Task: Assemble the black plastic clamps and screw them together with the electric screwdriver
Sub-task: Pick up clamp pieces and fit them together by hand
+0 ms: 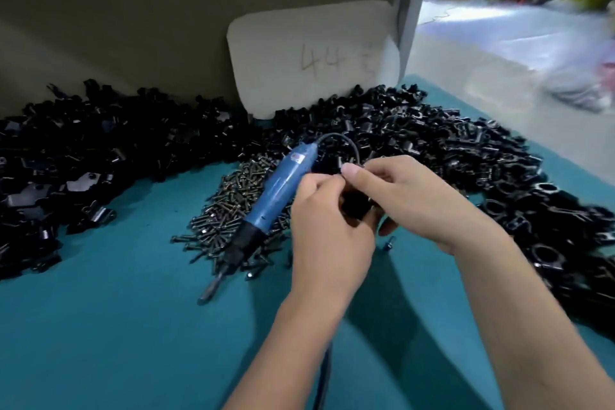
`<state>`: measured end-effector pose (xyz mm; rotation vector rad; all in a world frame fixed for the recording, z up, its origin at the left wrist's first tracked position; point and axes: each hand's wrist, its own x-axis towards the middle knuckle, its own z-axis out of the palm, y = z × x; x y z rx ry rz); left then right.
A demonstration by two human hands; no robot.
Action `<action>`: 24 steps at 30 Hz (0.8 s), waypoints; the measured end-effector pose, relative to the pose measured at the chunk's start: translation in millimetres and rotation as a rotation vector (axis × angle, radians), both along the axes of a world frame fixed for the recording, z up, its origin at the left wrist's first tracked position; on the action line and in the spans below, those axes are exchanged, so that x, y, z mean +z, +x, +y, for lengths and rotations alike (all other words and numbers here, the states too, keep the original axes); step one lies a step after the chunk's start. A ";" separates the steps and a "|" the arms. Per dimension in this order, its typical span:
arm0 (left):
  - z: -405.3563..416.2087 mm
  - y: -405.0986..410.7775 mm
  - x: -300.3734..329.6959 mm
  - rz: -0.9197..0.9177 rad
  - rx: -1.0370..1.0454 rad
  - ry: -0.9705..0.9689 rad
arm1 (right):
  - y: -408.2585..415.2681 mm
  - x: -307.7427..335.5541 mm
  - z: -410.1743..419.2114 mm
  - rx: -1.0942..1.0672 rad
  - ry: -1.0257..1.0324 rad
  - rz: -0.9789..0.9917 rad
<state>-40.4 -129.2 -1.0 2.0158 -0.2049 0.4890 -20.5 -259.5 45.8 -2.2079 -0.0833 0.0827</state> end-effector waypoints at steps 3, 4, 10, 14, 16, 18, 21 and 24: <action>-50.6 1.1 -2.0 0.235 -0.206 -0.119 | -2.8 1.0 -53.8 -0.179 -0.292 -0.008; -65.2 1.8 -5.1 0.334 -0.261 -0.168 | -1.7 0.1 -70.4 -0.229 -0.403 -0.003; -109.1 5.7 -20.5 0.547 -0.370 -0.158 | 8.1 -4.0 -121.8 -0.448 -0.630 -0.015; -104.4 7.7 -18.1 0.702 -0.340 -0.307 | 29.0 -12.6 -95.8 -0.365 -0.559 -0.082; -93.0 11.0 -21.5 0.723 -0.275 -0.388 | 42.0 -19.3 -79.5 -0.265 -0.582 -0.046; -80.1 16.0 -24.3 0.685 -0.223 -0.376 | 52.6 -28.3 -66.0 -0.192 -0.637 0.005; -61.2 20.9 -22.8 0.639 -0.165 -0.353 | 63.4 -46.2 -47.9 -0.157 -0.688 0.050; -47.8 21.2 -18.2 0.594 -0.111 -0.328 | 68.6 -57.4 -37.5 -0.188 -0.642 -0.020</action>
